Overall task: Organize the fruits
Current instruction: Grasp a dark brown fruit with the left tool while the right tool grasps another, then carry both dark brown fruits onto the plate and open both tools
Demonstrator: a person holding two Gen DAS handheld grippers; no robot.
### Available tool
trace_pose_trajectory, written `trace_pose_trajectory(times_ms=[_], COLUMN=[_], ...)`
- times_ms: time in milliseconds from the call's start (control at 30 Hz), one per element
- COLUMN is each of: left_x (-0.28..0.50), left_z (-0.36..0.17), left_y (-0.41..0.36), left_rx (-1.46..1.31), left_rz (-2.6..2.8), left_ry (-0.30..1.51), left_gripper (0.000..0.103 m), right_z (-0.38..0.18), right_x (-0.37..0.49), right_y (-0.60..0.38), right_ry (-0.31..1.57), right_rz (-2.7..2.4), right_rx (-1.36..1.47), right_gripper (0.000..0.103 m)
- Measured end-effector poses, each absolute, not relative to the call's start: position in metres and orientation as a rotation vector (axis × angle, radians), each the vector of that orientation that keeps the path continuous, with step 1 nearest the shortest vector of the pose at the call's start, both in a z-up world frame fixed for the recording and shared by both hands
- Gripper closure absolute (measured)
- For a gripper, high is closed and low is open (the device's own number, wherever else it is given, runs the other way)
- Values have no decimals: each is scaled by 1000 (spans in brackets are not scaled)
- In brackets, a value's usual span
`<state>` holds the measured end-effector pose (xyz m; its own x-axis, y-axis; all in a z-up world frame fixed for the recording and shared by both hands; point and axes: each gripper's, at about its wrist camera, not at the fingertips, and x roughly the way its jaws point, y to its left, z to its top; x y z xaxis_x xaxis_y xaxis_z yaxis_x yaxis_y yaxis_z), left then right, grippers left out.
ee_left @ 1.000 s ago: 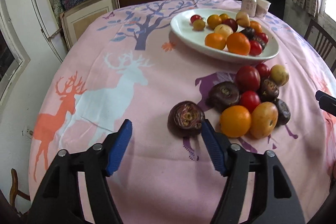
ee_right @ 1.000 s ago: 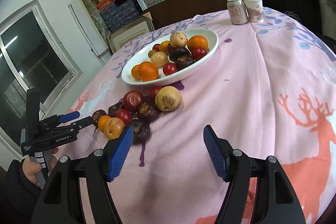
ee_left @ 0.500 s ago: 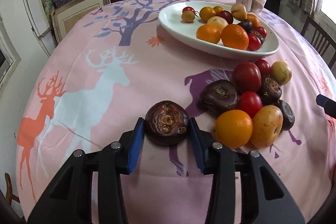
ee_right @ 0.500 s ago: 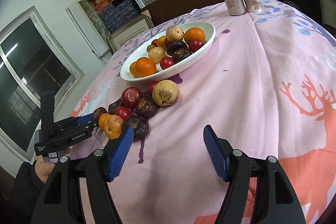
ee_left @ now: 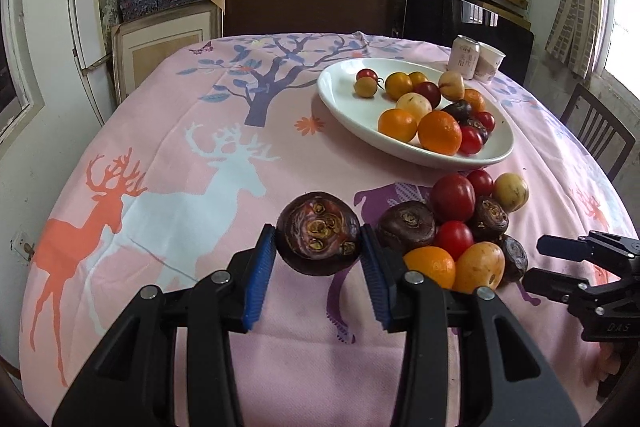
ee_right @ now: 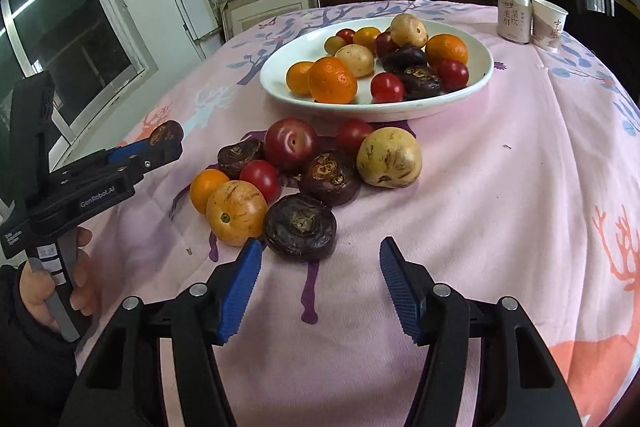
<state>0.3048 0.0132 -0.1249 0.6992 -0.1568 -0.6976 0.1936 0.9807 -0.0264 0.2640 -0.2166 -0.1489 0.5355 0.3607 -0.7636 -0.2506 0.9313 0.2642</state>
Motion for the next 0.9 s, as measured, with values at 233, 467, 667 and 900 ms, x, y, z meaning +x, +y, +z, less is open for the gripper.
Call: trace_pose_trajectory(times_ms=[233, 467, 667, 900], left_x=[309, 308, 307, 301], left_z=[-127, -127, -126, -121], left_y=[18, 19, 22, 17], left_rx=[20, 16, 5, 19], left_rz=[-201, -201, -206, -222], left_ry=[790, 788, 787, 760], left_gripper=[61, 61, 61, 61], right_z=[-153, -150, -132, -110], right_x=[277, 274, 250, 232], right_y=[-205, -198, -215, -255], right_ry=[961, 960, 893, 826], right_rz=[384, 393, 387, 326], right_rx=[114, 109, 132, 149], right_gripper=[50, 61, 61, 61])
